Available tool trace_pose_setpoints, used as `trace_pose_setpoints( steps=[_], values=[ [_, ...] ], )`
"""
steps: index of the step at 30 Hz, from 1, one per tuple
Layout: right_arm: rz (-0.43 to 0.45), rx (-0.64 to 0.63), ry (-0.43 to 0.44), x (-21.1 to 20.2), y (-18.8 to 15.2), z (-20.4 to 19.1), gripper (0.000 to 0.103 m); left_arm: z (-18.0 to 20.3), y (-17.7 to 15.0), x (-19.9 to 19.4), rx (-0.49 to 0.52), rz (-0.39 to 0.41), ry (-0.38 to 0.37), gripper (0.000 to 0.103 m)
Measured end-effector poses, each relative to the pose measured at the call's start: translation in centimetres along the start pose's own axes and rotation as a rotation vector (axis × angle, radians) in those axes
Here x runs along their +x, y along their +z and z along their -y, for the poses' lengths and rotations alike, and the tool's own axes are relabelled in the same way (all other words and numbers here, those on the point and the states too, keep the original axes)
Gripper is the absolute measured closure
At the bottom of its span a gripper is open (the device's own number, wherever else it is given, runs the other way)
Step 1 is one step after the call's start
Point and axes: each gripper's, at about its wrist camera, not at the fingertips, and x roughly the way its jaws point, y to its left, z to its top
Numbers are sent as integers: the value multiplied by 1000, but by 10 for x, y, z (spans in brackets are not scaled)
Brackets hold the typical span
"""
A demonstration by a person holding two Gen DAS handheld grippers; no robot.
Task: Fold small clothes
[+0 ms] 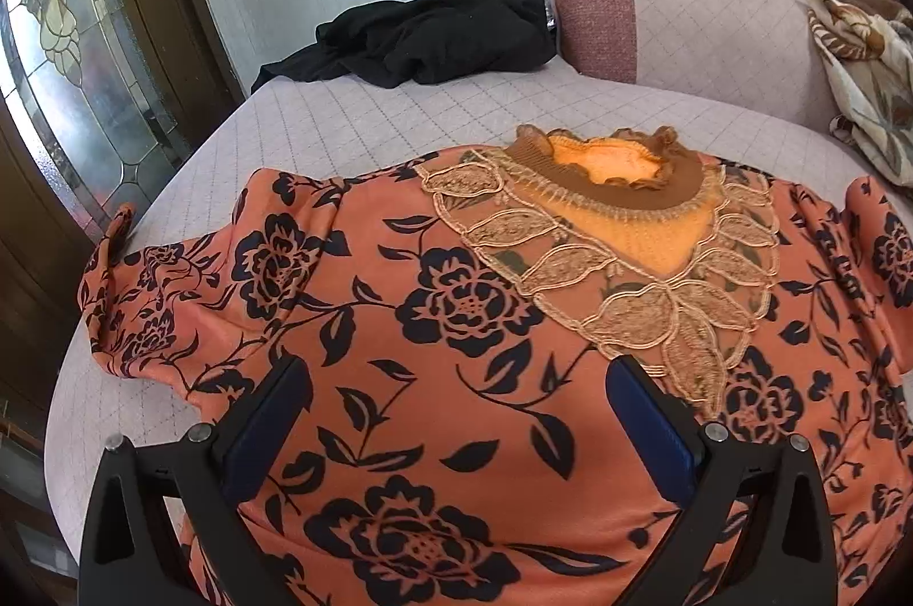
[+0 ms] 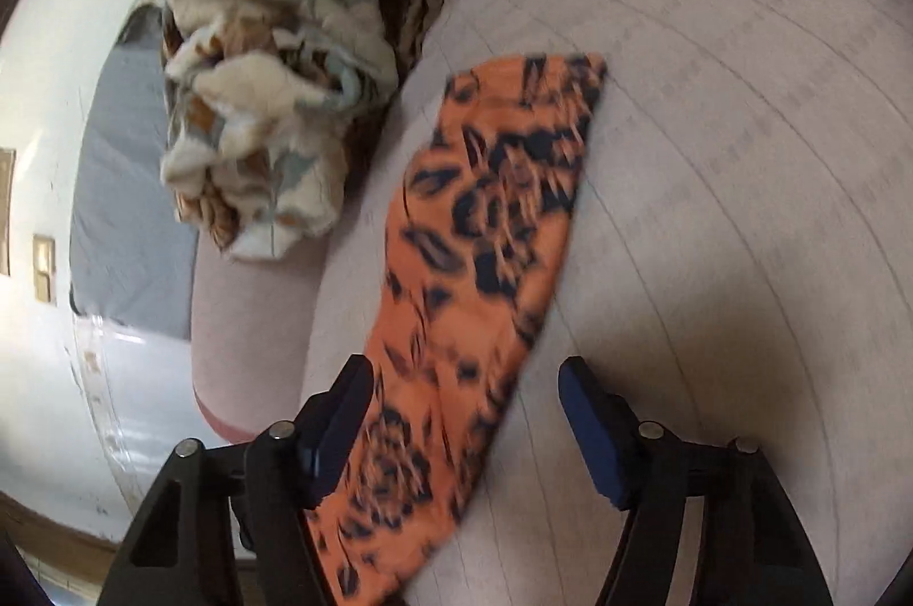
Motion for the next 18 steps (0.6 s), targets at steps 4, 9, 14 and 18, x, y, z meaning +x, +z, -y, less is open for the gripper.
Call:
trace_pose_setpoints(
  steps=[4,9,14,18],
  values=[
    [65,-23,5,20,25,-5,46,2,3,11,1,-9,14,0],
    [78,-42,-11,28,31,-3,92,3,7,13,9,-4,27,0],
    [190,-198,102,-19,17,-69,95,-21,16,2,-52,21,42,0],
    [240,-397,271,-70,-32,-150,95,-65,22,-5,-151,24,102,0]
  ],
)
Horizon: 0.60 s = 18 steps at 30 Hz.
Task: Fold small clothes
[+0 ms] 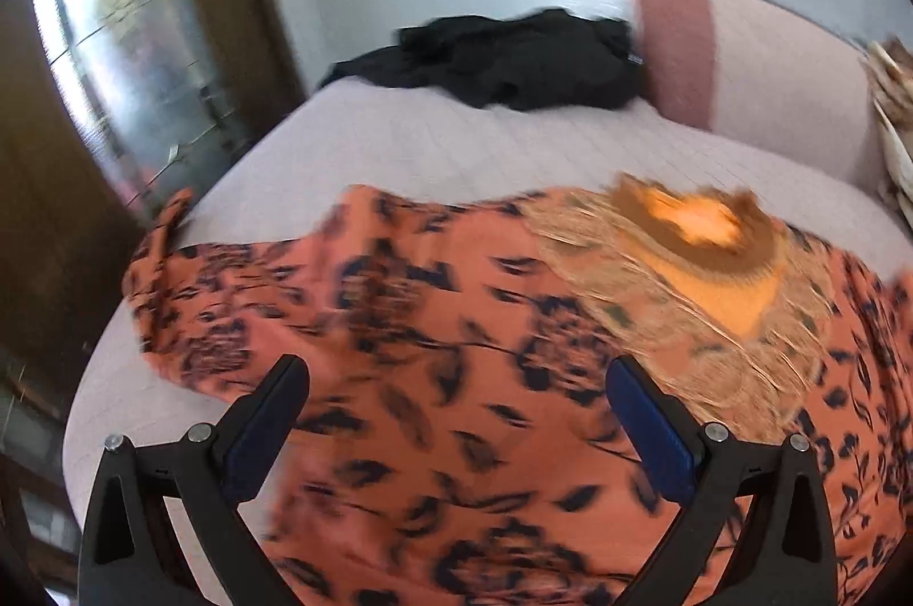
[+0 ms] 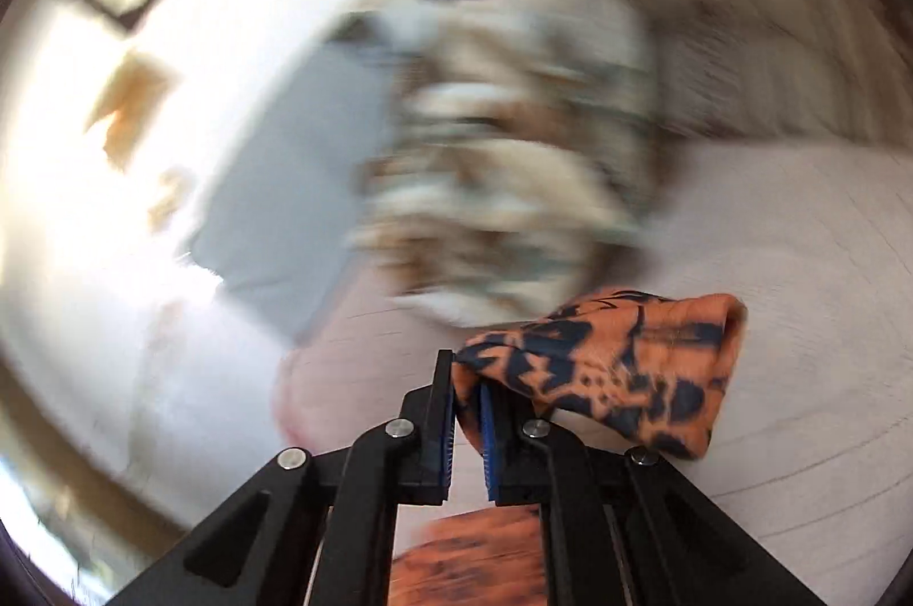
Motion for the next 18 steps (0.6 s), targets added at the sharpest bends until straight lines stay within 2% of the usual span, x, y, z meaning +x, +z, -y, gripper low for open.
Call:
trace_pose_setpoints(
  steps=[2,4,5,8,12,16,18],
  values=[
    [-14,-97,93,-12,-18,-55,95,-20,5,0,-38,3,36,0],
    [-54,-193,174,-17,-50,-108,95,-44,9,1,-69,-2,76,0],
    [-75,-216,194,-17,-63,-122,95,-55,10,3,-85,-6,97,0],
    [-207,-308,262,-3,-130,-177,95,-86,12,10,-150,-26,139,0],
    [-379,-396,265,31,-227,-222,95,-113,14,24,-197,-64,169,0],
    [-586,-567,176,69,-344,-247,94,-128,17,32,-209,-79,182,0],
    [-695,-586,154,82,-386,-248,91,-135,19,37,-223,-91,179,0]
  ],
)
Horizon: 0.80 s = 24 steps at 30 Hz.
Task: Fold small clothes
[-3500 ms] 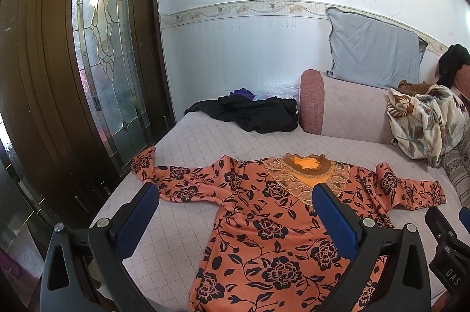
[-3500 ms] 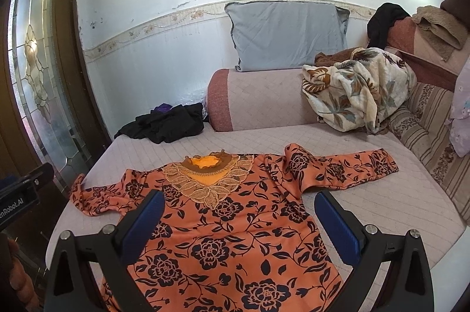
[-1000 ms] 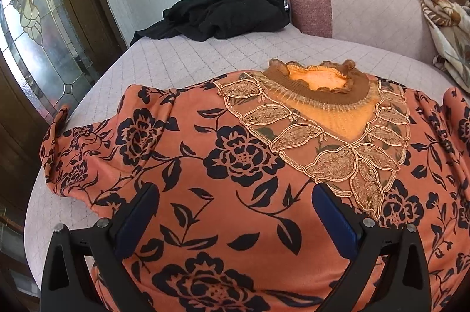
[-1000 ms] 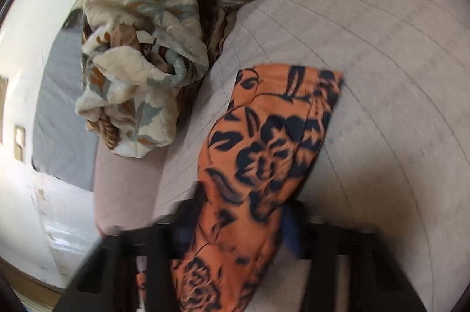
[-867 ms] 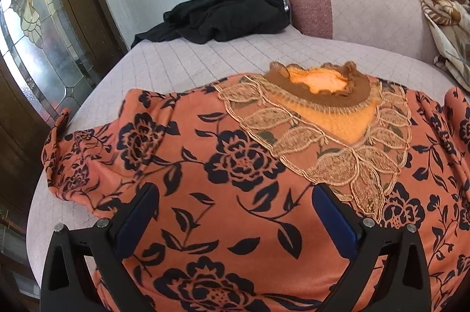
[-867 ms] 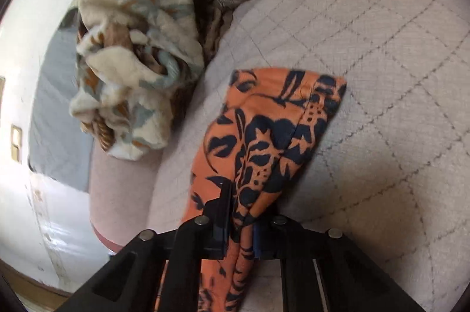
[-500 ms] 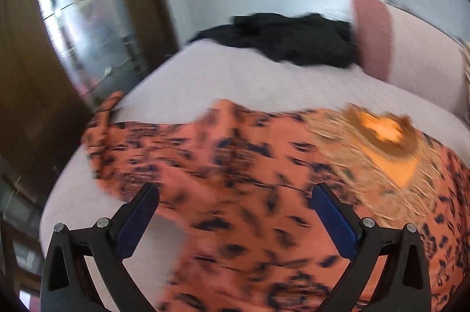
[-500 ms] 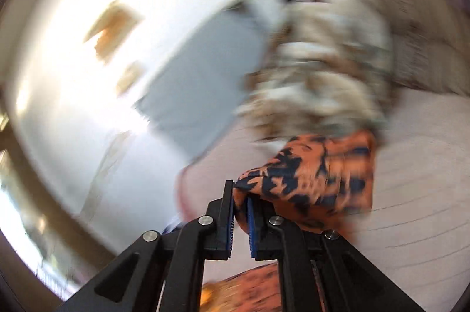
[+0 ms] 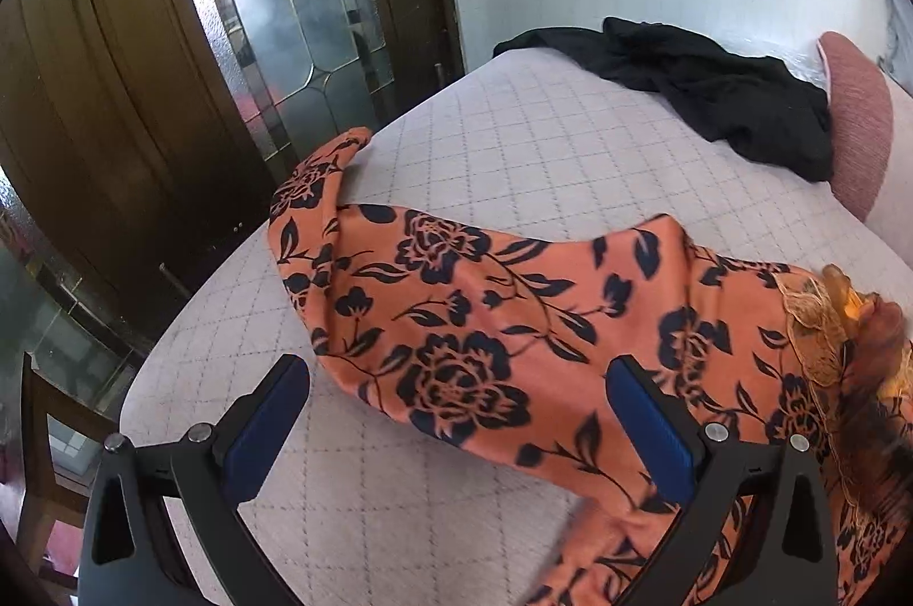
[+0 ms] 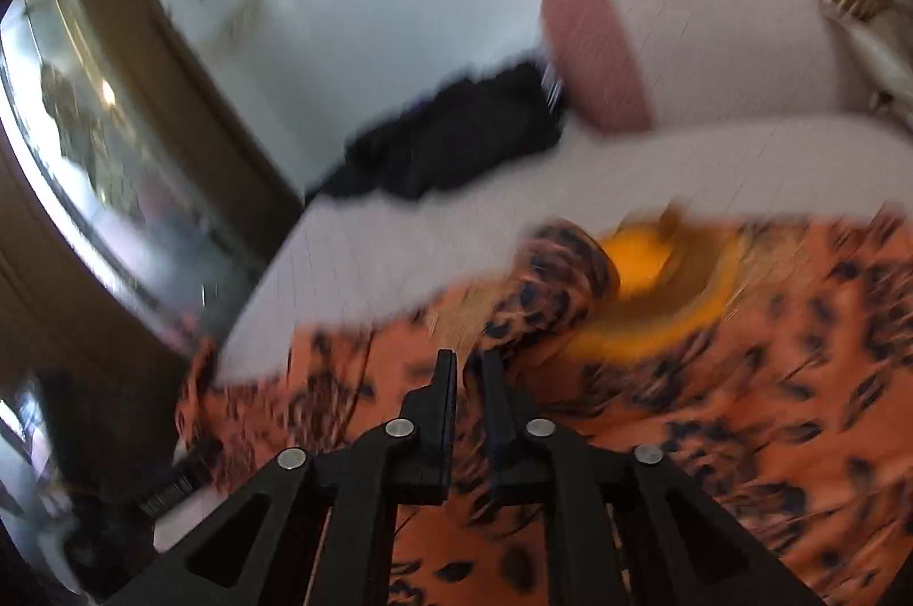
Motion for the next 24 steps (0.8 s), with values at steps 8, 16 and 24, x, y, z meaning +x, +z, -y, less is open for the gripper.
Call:
trace_pose_setpoints(
  steps=[8,16,24],
  values=[
    [-233,-30,107,44,-51,-24,72,-23,7,12,-100,-76,-61,0],
    [55,155,73,-68,-33,42,41,-4,8,-14,-75,-14,-380,0],
    [200,287,-124,-150,-18,151,67,70,-4,-8,89,-53,-589,16]
  ],
)
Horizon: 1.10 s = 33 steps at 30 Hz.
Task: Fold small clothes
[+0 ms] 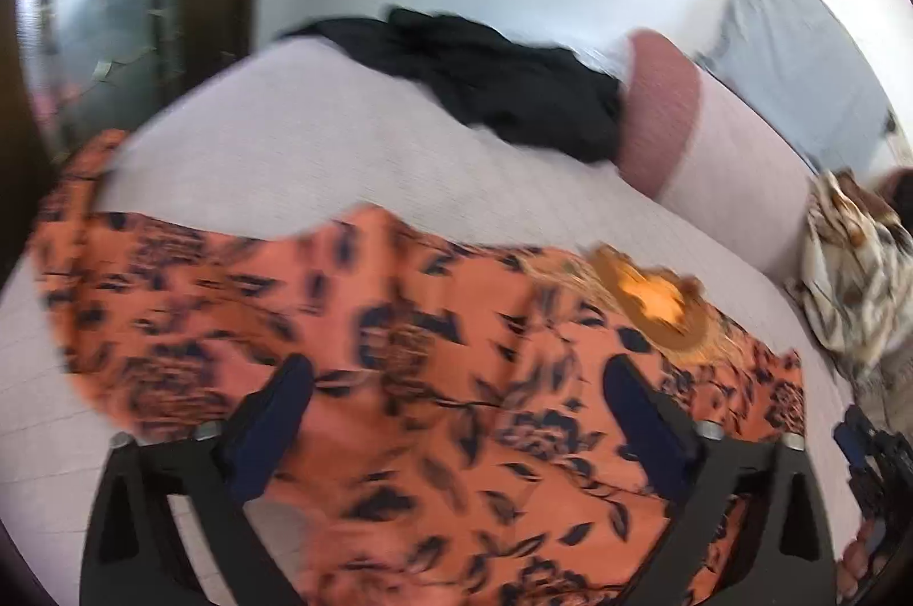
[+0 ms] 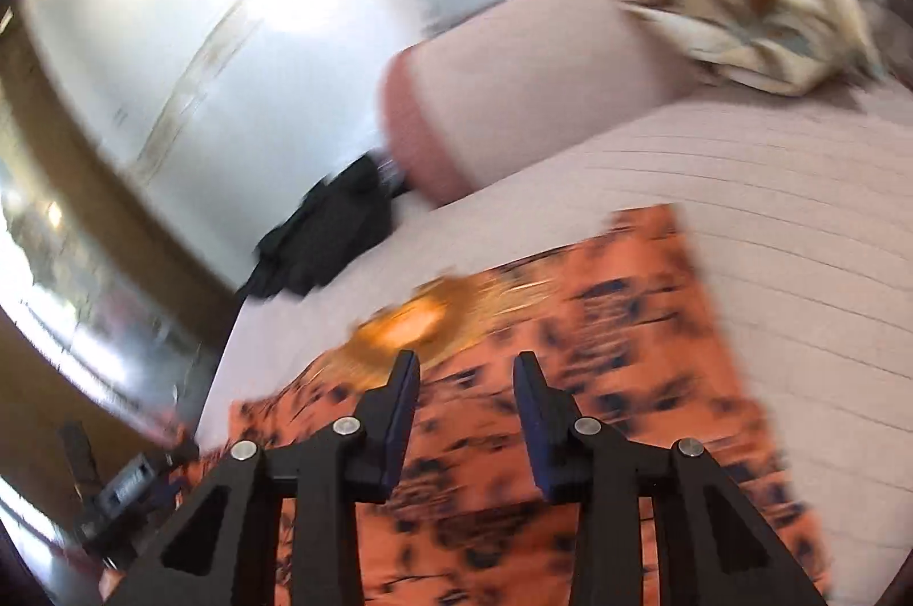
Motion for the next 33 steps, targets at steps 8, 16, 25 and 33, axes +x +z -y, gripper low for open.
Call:
trace_pose_setpoints(
  steps=[8,16,25,33],
  values=[
    [-200,193,-53,42,6,71,66,19,-8,37,13,-95,-43,56],
    [-295,255,-42,62,-4,94,71,24,-15,61,17,-135,24,22],
    [-287,278,-10,52,-6,104,71,60,-26,73,180,-112,75,60],
    [-280,288,-22,55,-7,102,71,53,-20,58,118,-86,-35,95]
  ],
)
